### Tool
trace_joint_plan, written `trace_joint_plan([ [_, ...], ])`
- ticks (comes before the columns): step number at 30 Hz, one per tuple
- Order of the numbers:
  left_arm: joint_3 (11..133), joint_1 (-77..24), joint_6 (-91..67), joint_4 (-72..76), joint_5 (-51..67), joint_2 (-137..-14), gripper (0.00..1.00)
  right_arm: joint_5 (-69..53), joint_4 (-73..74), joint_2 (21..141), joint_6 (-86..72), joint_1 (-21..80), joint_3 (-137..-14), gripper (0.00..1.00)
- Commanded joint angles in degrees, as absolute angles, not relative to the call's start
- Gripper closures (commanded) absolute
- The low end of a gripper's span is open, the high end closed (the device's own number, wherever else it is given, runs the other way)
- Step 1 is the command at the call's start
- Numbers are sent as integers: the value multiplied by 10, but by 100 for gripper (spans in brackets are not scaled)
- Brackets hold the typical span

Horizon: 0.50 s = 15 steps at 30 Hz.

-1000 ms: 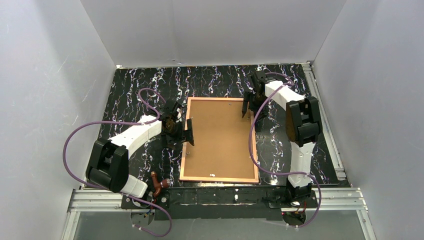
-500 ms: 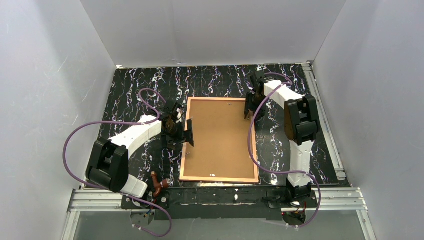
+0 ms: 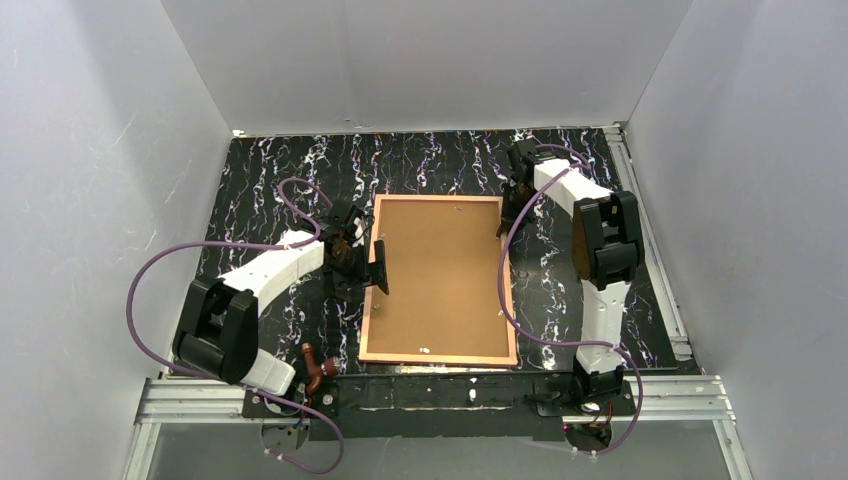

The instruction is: Put the photo into the frame

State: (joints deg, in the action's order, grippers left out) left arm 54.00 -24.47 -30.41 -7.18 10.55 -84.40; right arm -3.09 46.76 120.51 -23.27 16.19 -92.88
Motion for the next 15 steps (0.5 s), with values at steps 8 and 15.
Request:
trace_joint_plan([
  [8, 532, -242, -293, -136, 103, -850, 2, 13, 464, 1195, -214, 169, -923, 99],
  [15, 534, -242, -286, -144, 87, -838, 2, -15, 451, 1148, -215, 167, -910, 44],
])
